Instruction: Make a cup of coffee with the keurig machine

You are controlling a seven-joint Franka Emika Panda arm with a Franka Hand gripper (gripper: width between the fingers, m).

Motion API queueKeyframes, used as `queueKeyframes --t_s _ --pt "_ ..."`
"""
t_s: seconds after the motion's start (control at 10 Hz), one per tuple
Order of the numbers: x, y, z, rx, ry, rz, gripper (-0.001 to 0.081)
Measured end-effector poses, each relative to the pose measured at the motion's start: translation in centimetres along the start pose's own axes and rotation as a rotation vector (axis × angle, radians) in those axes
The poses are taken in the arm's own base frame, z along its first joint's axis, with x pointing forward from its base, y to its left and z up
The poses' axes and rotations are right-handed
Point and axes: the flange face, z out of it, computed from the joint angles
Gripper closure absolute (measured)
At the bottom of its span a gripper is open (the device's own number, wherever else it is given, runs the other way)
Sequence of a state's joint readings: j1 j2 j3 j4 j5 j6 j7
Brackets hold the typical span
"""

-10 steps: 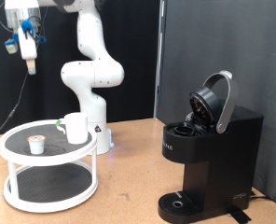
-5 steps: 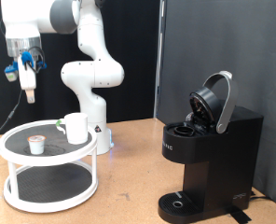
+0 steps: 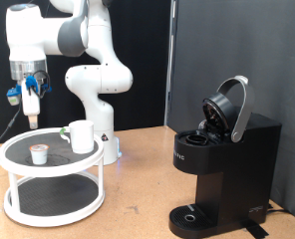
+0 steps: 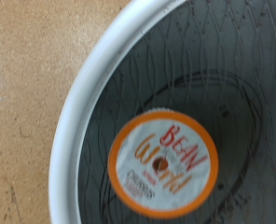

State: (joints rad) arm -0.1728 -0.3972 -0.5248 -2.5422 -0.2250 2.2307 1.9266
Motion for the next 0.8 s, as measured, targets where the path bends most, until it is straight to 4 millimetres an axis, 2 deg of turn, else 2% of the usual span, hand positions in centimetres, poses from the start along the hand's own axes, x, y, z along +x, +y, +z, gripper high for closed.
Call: queueKeyframes --t_s 0.4,0.8 --pt "-0.2 0.5 3.4 0.027 0.02 -0.014 0.0072" --pt "-0.4 1.2 5.7 0.034 0.023 -0.025 0.0072"
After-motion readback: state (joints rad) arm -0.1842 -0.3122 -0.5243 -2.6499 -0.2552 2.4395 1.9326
